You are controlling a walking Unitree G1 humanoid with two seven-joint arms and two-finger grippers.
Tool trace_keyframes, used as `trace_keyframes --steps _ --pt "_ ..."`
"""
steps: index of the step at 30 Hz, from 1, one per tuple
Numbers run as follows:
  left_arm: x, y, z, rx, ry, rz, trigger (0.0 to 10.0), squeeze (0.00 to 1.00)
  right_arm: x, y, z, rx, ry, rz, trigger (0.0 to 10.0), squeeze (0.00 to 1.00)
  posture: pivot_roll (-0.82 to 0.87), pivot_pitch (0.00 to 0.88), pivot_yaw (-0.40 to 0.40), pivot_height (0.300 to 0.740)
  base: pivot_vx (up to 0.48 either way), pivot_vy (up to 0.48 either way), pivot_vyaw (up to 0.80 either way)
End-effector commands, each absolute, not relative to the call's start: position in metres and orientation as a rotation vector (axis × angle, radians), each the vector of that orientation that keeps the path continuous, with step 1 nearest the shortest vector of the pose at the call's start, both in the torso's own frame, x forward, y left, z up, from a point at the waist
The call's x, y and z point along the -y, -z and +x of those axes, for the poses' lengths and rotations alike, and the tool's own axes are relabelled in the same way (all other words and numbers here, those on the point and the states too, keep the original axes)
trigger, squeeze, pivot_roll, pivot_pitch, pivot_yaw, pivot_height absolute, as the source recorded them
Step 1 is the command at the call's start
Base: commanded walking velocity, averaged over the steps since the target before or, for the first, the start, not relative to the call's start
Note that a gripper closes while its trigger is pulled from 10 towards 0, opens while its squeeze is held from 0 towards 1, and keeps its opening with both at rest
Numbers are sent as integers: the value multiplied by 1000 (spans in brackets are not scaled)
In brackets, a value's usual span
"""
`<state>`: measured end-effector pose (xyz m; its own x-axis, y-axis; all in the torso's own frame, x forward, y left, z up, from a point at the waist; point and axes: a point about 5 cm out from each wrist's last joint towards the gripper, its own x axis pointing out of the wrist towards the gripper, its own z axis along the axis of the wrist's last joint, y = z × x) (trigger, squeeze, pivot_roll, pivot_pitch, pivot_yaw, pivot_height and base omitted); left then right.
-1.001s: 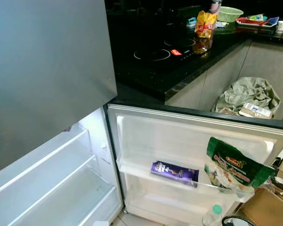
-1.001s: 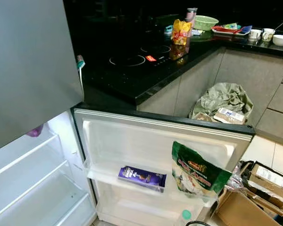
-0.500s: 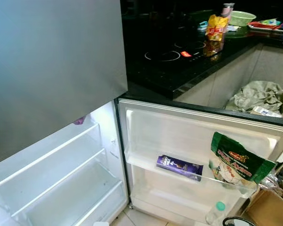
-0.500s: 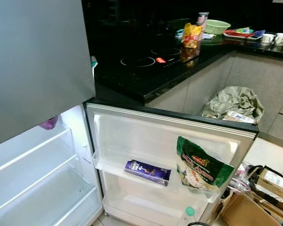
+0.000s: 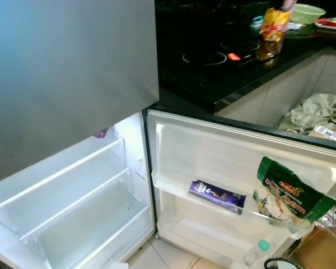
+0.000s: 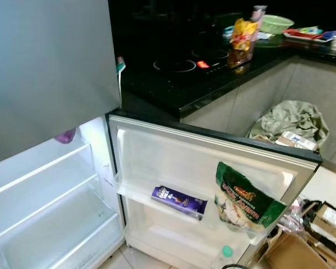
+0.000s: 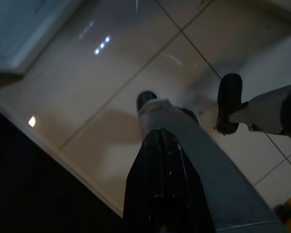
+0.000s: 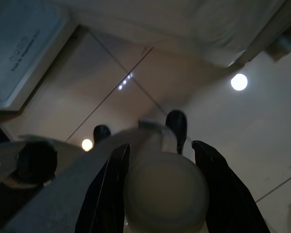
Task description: Restocking fridge
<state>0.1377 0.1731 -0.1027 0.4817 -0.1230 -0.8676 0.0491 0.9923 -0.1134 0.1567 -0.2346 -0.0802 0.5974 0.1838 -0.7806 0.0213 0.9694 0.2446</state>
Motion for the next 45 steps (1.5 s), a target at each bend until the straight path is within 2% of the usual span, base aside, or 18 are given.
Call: trace_keyframes --steps 1,6,20,26,38,41,45 --pt "-174 104 133 -1076 106 -69 10000 0 235 80 156 -924 -95 242 10000 0 -119 10 3 740 -360 -262 0" --pt "-174 104 133 -1077 105 -72 10000 0 234 81 155 -925 -95 243 10000 0 -119 10 3 740 -329 -259 0" --pt "-181 104 132 -1079 77 -105 10000 0 231 78 160 -898 -139 255 10000 0 -124 14 4 740 0 -73 0" --pt "-183 104 132 -1076 45 -92 10000 0 222 73 173 -874 -252 201 10000 0 -124 15 4 740 0 -286 0" --pt "-182 104 132 -1074 43 -109 10000 0 191 48 210 -726 -636 159 10000 0 -124 18 2 740 0 0 0" --pt "-183 104 133 -1067 30 -105 10000 0 177 38 220 -679 -796 134 10000 0 -124 18 2 740 0 0 0" --pt "-188 102 136 -1038 -21 -125 10000 0 156 20 232 -589 -1004 191 10000 0 -124 23 5 740 0 0 0"
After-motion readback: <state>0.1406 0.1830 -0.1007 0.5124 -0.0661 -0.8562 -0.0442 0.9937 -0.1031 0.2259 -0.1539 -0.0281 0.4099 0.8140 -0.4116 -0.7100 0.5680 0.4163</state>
